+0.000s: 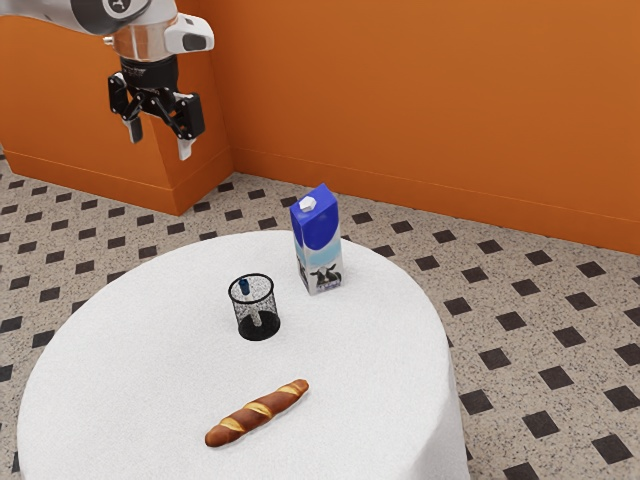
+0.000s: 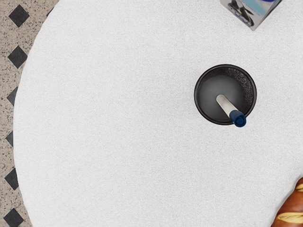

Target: Take the marker out of the pen holder and place it to the left of the pen holder.

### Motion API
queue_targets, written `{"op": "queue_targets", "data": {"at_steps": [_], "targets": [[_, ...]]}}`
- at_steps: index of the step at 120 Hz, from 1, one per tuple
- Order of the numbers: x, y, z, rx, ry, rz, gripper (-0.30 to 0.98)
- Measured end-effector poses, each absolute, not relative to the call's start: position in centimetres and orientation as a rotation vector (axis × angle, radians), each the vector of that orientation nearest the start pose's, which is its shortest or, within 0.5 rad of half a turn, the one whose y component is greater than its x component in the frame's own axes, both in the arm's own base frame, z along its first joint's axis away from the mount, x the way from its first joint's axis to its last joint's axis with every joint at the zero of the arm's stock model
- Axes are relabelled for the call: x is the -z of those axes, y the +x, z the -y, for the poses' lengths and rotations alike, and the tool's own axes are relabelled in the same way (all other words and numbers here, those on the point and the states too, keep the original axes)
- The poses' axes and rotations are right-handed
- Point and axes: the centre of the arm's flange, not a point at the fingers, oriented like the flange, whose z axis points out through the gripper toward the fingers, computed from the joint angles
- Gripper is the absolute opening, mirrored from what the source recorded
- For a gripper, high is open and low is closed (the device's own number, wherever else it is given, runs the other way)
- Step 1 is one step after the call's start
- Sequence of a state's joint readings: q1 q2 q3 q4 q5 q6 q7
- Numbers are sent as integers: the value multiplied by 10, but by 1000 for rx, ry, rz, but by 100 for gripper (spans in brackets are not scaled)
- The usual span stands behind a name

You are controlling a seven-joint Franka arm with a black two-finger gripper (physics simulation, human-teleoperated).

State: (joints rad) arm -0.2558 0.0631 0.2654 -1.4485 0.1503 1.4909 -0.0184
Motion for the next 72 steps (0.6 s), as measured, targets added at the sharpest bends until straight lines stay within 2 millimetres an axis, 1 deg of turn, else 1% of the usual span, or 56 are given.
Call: {"op": "queue_targets", "data": {"at_steps": [52, 66, 72], "targets": [[-643, 565, -18, -25, -2980, 60, 69], [-641, 558, -22, -101, -3022, 86, 69], [-639, 555, -21, -139, -3020, 85, 69]]}}
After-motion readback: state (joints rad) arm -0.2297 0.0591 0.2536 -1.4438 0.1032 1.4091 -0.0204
